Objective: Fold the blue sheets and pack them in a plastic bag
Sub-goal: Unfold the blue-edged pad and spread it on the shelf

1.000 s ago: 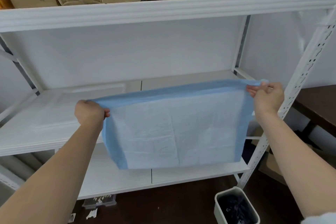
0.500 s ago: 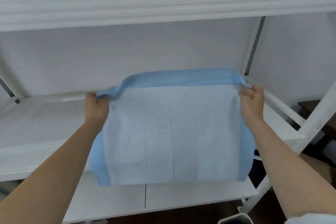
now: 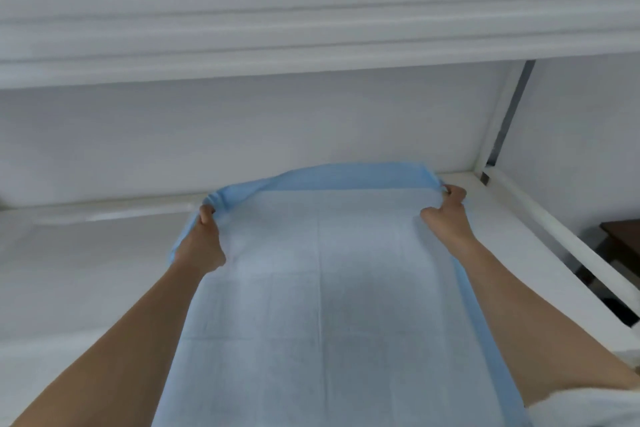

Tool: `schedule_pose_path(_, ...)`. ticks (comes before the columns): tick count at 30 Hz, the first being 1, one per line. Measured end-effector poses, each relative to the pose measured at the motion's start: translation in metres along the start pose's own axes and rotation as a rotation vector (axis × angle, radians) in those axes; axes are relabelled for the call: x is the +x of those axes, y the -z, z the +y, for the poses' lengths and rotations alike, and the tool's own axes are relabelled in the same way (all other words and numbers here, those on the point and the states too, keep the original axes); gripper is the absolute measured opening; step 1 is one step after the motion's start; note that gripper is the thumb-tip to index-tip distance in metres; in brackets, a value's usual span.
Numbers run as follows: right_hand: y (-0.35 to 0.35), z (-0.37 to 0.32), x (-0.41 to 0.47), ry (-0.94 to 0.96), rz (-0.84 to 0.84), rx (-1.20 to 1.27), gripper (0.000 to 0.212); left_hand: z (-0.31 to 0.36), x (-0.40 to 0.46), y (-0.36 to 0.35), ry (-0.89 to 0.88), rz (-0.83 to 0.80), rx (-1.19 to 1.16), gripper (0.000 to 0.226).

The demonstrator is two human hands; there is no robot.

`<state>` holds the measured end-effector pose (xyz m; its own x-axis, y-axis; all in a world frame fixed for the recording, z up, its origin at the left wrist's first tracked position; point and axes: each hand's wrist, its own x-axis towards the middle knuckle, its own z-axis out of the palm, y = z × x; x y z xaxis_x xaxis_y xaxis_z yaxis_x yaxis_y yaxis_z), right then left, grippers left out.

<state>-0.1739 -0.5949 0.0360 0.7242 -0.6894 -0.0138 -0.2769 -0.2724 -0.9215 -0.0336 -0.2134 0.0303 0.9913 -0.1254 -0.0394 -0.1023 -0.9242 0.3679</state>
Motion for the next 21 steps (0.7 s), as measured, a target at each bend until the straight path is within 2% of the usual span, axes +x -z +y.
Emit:
schedule_pose_path(7,-0.025,0.022,0.020,-0.072,-0.073,-0.050,0.057,-0.004,0.023,-0.030,0.029,-0.067,-0.012,0.095)
schedule_pose_path(17,-0.059,0.044,0.040,-0.044,-0.031,-0.098,0.071,-0.018,0.043,-0.055,0.006,-0.065,-0.063,0.116)
schedule_pose_path(21,-0.073,0.054,0.049,-0.065,-0.045,-0.181,0.079,-0.021,0.047,-0.063,0.015,-0.062,-0.084,0.117)
